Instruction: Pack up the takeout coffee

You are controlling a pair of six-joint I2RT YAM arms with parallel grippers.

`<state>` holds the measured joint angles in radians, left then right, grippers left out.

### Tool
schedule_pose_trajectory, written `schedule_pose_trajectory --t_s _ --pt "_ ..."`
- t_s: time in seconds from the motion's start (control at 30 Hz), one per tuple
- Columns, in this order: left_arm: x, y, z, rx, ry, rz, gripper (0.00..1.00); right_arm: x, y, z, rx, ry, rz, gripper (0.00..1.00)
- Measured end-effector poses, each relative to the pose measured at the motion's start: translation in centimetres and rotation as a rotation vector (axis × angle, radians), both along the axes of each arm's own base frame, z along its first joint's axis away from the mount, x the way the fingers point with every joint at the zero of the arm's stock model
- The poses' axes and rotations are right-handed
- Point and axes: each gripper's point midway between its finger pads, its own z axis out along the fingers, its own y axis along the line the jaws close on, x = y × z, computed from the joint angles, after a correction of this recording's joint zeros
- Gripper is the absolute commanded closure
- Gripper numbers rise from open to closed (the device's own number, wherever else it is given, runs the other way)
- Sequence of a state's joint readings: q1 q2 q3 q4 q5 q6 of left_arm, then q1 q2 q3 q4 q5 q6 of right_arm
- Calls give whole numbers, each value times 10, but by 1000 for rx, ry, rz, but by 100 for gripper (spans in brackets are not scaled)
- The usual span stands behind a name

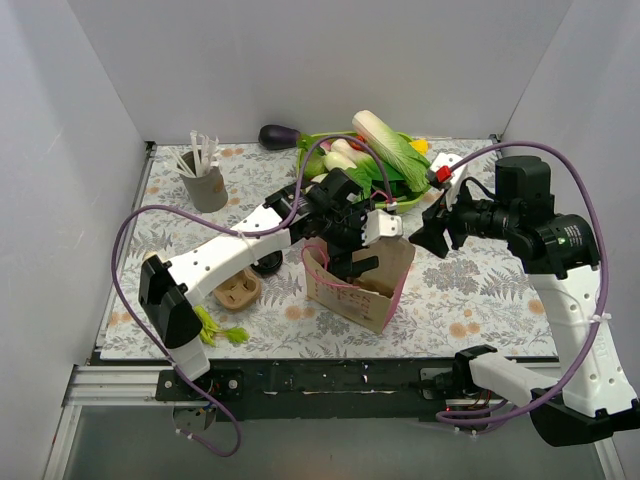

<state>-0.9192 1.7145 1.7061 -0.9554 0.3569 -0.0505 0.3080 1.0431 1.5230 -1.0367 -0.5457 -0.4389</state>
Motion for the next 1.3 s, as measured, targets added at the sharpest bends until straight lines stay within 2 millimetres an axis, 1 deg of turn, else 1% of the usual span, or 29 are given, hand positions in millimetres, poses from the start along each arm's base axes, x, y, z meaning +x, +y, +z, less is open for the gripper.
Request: schedule_pose_trajectory --t_s 0.27,0.47,0.6,0.77,0.9,0.97,1.0,1.1,1.2,1.3 --pt "0 -5 20 -50 -2 21 2 2 1 -1 9 12 -7 33" --pt "-1 -5 31 -77 -2 37 2 4 2 -1 11 15 -6 33" --pt "-2 -4 35 -84 -2 44 2 4 3 -1 13 18 -7 33" --pt "-3 -1 32 -67 0 42 2 3 4 -4 16 26 3 33" --pt "-4 4 27 -48 0 41 2 1 8 -16 21 67 26 32" --pt "-5 7 23 -36 0 39 2 -1 11 -28 23 106 41 31" --pt "-6 9 20 -30 0 39 2 -2 12 -34 25 126 48 26" --pt "-9 16 12 -6 2 43 2 0 17 -54 30 200 61 25" --pt "-9 19 12 -4 -3 50 2 6 23 -67 37 258 66 24" --pt "-10 20 13 -11 -6 59 2 14 29 -71 52 284 68 27"
